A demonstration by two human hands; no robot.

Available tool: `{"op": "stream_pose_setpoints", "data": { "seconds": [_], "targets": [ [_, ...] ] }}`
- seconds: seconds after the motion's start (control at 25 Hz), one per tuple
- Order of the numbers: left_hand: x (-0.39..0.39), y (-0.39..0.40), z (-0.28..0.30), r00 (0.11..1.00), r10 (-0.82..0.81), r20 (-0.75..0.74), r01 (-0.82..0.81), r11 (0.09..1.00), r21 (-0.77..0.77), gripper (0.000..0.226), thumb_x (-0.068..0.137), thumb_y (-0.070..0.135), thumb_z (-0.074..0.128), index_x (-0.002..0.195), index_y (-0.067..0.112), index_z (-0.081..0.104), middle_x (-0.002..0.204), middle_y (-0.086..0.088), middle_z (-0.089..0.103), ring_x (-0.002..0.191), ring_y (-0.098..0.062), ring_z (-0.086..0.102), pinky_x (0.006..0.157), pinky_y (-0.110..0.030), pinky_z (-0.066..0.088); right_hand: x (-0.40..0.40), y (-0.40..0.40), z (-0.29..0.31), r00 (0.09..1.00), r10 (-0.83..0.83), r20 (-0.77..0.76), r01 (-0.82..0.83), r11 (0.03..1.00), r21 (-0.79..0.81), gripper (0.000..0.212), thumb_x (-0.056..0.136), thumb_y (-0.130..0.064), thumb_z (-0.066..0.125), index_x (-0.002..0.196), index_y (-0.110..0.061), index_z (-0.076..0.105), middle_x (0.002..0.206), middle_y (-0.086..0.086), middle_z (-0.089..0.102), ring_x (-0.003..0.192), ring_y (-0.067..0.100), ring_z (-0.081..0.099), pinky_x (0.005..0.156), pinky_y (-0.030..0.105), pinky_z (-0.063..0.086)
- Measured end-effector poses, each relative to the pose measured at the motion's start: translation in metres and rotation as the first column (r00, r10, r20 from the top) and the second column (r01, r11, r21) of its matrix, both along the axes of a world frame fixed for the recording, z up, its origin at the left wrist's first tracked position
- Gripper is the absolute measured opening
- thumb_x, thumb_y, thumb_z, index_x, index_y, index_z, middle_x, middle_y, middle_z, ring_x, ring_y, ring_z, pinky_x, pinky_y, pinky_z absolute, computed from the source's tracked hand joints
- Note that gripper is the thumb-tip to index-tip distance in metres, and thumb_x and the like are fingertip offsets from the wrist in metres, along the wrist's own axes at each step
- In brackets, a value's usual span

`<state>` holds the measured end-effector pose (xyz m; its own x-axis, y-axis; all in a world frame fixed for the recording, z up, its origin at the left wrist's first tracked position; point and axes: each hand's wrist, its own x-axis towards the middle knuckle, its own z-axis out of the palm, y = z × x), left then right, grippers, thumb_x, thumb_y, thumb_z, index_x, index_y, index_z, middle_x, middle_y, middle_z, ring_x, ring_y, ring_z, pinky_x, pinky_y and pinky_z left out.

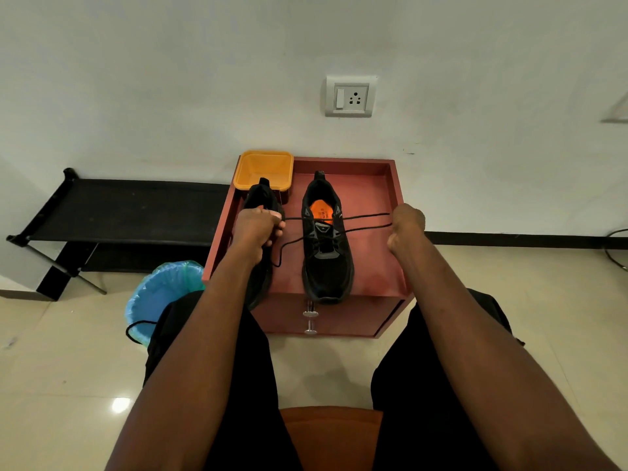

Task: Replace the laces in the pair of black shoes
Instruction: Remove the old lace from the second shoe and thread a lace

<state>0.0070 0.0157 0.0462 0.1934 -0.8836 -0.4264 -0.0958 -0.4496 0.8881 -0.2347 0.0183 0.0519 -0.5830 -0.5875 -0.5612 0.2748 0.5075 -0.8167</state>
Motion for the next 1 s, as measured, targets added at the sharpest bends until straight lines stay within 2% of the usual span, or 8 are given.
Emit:
{"op": "stream_pose_setpoints", "data": {
  "seconds": [0.12,0.24,0.32,0.36,0.56,0.72,0.84,1.0],
  "targets": [
    [-0.009,0.005,-0.002,0.984,-0.176,0.024,0.177,0.983,-0.039,0.002,0.092,0.007,0.063,0.092,0.006,0.064,0.07,-0.003,0.066,0.049,-0.007,0.052,0.043,-0.018,0.034,0.021,0.007,0.004,0.893,0.243,-0.378,-0.282,0.958,-0.05,0.028,0.09,0.001,0.048,0.117,-0.008,0.055,0.103,0.001,0.057,0.088,0.016,0.058,0.063,0.022,0.045],
    [-0.021,0.007,-0.005,0.949,-0.313,-0.042,0.31,0.948,-0.069,0.006,0.09,0.009,0.068,0.09,0.004,0.065,0.069,-0.004,0.069,0.049,-0.008,0.054,0.043,-0.02,0.034,0.045,0.016,0.008,0.643,0.674,-0.363,-0.753,0.643,-0.141,0.029,0.092,0.002,0.057,0.118,-0.01,0.056,0.101,-0.002,0.061,0.09,0.01,0.06,0.07,0.016,0.049],
    [-0.024,0.005,-0.006,0.945,-0.323,-0.055,0.319,0.945,-0.07,0.004,0.09,0.008,0.068,0.089,0.005,0.066,0.068,-0.005,0.069,0.049,-0.009,0.054,0.044,-0.021,0.033,0.053,0.017,0.003,0.478,0.804,-0.354,-0.875,0.472,-0.11,0.02,0.093,0.0,0.059,0.112,-0.007,0.061,0.094,0.002,0.068,0.082,0.008,0.064,0.072,0.013,0.05],
    [-0.024,0.004,-0.006,0.948,-0.315,-0.048,0.312,0.948,-0.058,0.004,0.09,0.008,0.068,0.088,0.005,0.066,0.067,-0.005,0.069,0.049,-0.009,0.054,0.044,-0.021,0.033,0.054,0.017,0.0,0.457,0.805,-0.377,-0.884,0.457,-0.096,0.014,0.094,0.0,0.058,0.107,-0.004,0.064,0.089,0.006,0.071,0.078,0.01,0.065,0.072,0.016,0.051],
    [-0.017,-0.001,-0.008,0.98,-0.195,-0.032,0.194,0.981,-0.013,0.005,0.088,0.007,0.069,0.091,0.004,0.066,0.069,-0.005,0.067,0.048,-0.008,0.054,0.045,-0.021,0.034,0.05,0.006,-0.016,0.506,0.636,-0.583,-0.768,0.64,0.032,0.015,0.088,-0.004,0.054,0.078,-0.005,0.065,0.071,0.003,0.065,0.062,0.014,0.059,0.058,0.028,0.046],
    [-0.017,-0.004,-0.01,0.99,-0.133,-0.05,0.133,0.991,0.002,0.009,0.09,-0.003,0.061,0.089,0.005,0.065,0.075,-0.008,0.068,0.05,-0.007,0.061,0.047,-0.019,0.042,0.046,0.007,-0.019,0.444,0.557,-0.702,-0.663,0.731,0.16,0.027,0.078,-0.001,0.053,0.06,-0.018,0.043,0.061,-0.001,0.047,0.059,0.019,0.046,0.052,0.028,0.031],
    [-0.019,-0.006,-0.012,0.985,-0.151,-0.083,0.153,0.988,0.021,0.013,0.096,-0.006,0.052,0.098,0.0,0.063,0.082,-0.012,0.069,0.062,-0.011,0.067,0.048,-0.018,0.051,0.045,0.009,-0.019,0.427,0.508,-0.748,-0.585,0.786,0.2,0.026,0.078,-0.002,0.053,0.062,-0.017,0.04,0.059,-0.001,0.044,0.058,0.02,0.045,0.06,0.031,0.036],
    [-0.023,-0.002,-0.018,0.985,-0.175,-0.006,0.175,0.983,-0.051,0.003,0.094,0.0,0.061,0.092,0.0,0.059,0.075,-0.014,0.065,0.05,-0.009,0.064,0.044,-0.019,0.05,0.043,0.01,-0.027,0.327,0.5,-0.802,-0.522,0.803,0.288,0.015,0.084,-0.007,0.057,0.072,-0.012,0.052,0.07,0.001,0.054,0.072,0.022,0.054,0.084,0.04,0.043]
  ]
}}
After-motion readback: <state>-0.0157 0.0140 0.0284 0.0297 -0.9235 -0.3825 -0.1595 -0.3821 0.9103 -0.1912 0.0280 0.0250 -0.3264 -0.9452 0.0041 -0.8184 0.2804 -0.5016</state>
